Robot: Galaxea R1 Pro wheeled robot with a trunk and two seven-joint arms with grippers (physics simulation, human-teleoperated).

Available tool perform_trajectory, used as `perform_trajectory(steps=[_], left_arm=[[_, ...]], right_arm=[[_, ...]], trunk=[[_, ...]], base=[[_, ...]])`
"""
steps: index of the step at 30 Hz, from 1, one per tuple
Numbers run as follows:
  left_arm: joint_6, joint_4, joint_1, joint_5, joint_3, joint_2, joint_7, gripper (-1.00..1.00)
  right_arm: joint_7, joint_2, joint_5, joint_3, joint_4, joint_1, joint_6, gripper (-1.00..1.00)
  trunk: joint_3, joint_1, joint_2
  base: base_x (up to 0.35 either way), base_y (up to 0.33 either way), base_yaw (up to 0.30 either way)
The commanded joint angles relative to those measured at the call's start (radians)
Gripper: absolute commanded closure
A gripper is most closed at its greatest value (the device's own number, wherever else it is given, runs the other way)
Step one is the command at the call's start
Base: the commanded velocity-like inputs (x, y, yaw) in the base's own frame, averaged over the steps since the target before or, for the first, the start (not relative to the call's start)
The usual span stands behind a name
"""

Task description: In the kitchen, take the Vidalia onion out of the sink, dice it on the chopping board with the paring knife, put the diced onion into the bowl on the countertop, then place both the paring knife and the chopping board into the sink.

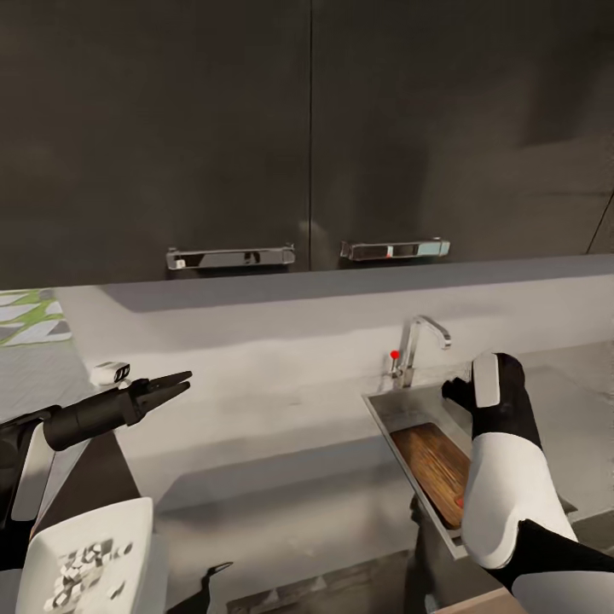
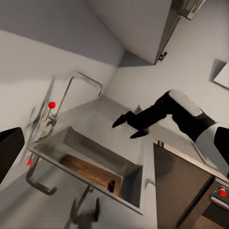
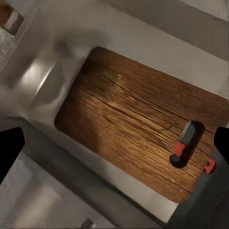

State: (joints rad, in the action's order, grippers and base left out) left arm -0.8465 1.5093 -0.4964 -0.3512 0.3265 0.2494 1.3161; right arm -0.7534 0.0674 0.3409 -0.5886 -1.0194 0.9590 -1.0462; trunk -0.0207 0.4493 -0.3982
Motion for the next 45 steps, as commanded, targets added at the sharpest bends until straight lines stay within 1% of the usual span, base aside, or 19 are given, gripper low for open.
perform_trajectory(steps=[1, 5, 6, 10, 13, 18, 19, 23, 24, 27, 28, 29, 30, 31, 33, 34, 35, 39, 45], left_arm=[[-0.009, 0.000, -0.001, -0.002, 0.000, 0.000, 0.002, -1.00], [-0.006, 0.001, -0.001, -0.002, 0.000, 0.001, 0.003, -1.00], [-0.005, 0.002, -0.001, -0.002, 0.000, 0.001, 0.003, -1.00], [-0.005, 0.003, -0.001, -0.002, -0.002, 0.002, 0.003, -1.00], [-0.005, 0.005, -0.001, -0.002, -0.008, 0.003, 0.003, -1.00], [-0.005, 0.006, -0.001, -0.002, -0.011, 0.004, 0.003, -1.00], [-0.005, 0.006, -0.001, -0.002, -0.011, 0.004, 0.003, -1.00], [-0.006, 0.006, -0.001, -0.002, -0.012, 0.008, 0.003, -1.00], [-0.006, 0.006, -0.001, -0.002, -0.012, 0.008, 0.003, -1.00], [-0.006, 0.006, -0.001, -0.002, -0.012, 0.008, 0.005, -1.00], [-0.006, 0.006, -0.001, -0.001, -0.012, 0.008, 0.006, -1.00], [-0.005, 0.006, -0.001, -0.001, -0.012, 0.008, 0.008, -1.00], [-0.005, 0.006, -0.001, 0.000, -0.012, 0.008, 0.009, -1.00], [-0.006, 0.006, -0.001, 0.000, -0.012, 0.008, 0.009, -1.00], [-0.006, 0.006, -0.001, 0.000, -0.012, 0.008, 0.009, -1.00], [-0.006, 0.006, -0.001, 0.000, -0.012, 0.008, 0.009, -1.00], [-0.006, 0.006, -0.001, 0.000, -0.012, 0.008, 0.009, -1.00], [-0.006, 0.006, -0.001, 0.003, -0.012, 0.009, 0.009, -1.00], [-0.006, 0.006, -0.001, 0.004, -0.012, 0.010, 0.009, -1.00]], right_arm=[[0.013, 0.006, 0.011, -0.002, -0.039, 0.001, -0.001, -1.00], [0.105, 0.012, 0.064, -0.007, -0.184, -0.006, -0.001, -1.00], [0.124, 0.011, 0.104, -0.009, -0.230, -0.014, -0.001, -1.00], [0.149, -0.003, 0.322, -0.016, -0.409, -0.102, -0.001, -1.00], [0.153, -0.049, 0.517, -0.014, -0.483, -0.207, -0.001, -1.00], [0.124, -0.102, 0.734, -0.013, -0.505, -0.303, -0.001, -1.00], [0.112, -0.105, 0.754, -0.015, -0.505, -0.308, -0.001, -1.00], [-0.085, -0.108, 0.911, -0.018, -0.502, -0.325, -0.001, -1.00], [-0.120, -0.106, 0.931, -0.019, -0.502, -0.326, -0.001, -1.00], [-0.319, -0.099, 1.082, -0.029, -0.498, -0.332, -0.001, -1.00], [-0.401, -0.098, 1.182, -0.045, -0.495, -0.348, -0.001, -1.00], [-0.514, -0.096, 1.320, -0.066, -0.495, -0.372, -0.001, -1.00], [-0.582, -0.094, 1.393, -0.081, -0.495, -0.382, -0.001, -1.00], [-0.634, -0.089, 1.452, -0.104, -0.494, -0.389, -0.001, -1.00], [-0.681, -0.080, 1.522, -0.158, -0.494, -0.395, -0.001, -1.00], [-0.699, -0.071, 1.559, -0.197, -0.493, -0.397, -0.001, -1.00], [-0.715, -0.039, 1.614, -0.273, -0.497, -0.399, -0.001, -1.00], [-0.682, 0.033, 1.633, -0.316, -0.495, -0.401, -0.001, -1.00], [-0.657, 0.050, 1.640, -0.323, -0.443, -0.448, -0.001, -1.00]], trunk=[[-0.001, 0.001, -0.002], [0.006, 0.001, -0.002], [0.008, 0.001, -0.002], [0.014, 0.001, -0.002], [0.016, 0.001, -0.002], [0.017, 0.001, -0.002], [0.017, 0.001, -0.002], [0.017, 0.001, -0.002], [0.017, 0.001, -0.002], [0.017, 0.001, -0.002], [0.017, 0.001, -0.002], [0.017, 0.001, -0.002], [0.017, 0.001, -0.002], [0.017, 0.001, -0.002], [0.017, 0.001, -0.002], [0.017, 0.001, -0.002], [0.017, 0.001, -0.002], [0.017, 0.001, -0.002], [0.017, 0.001, -0.002]], base=[[0.000, 0.000, -0.082], [0.000, 0.000, -0.086], [0.000, -0.022, -0.090], [-0.011, -0.174, -0.091], [-0.087, -0.275, -0.050], [-0.119, -0.298, -0.012], [-0.126, -0.304, -0.003], [-0.128, -0.305, -0.001], [-0.128, -0.305, 0.000], [-0.128, -0.305, 0.000], [-0.128, -0.305, 0.000], [-0.128, -0.305, 0.000], [-0.129, -0.305, 0.000], [-0.129, -0.305, 0.000], [-0.129, -0.305, 0.000], [-0.132, -0.306, 0.000], [-0.146, -0.305, 0.000], [-0.188, -0.295, 0.000], [-0.253, -0.247, 0.000]])
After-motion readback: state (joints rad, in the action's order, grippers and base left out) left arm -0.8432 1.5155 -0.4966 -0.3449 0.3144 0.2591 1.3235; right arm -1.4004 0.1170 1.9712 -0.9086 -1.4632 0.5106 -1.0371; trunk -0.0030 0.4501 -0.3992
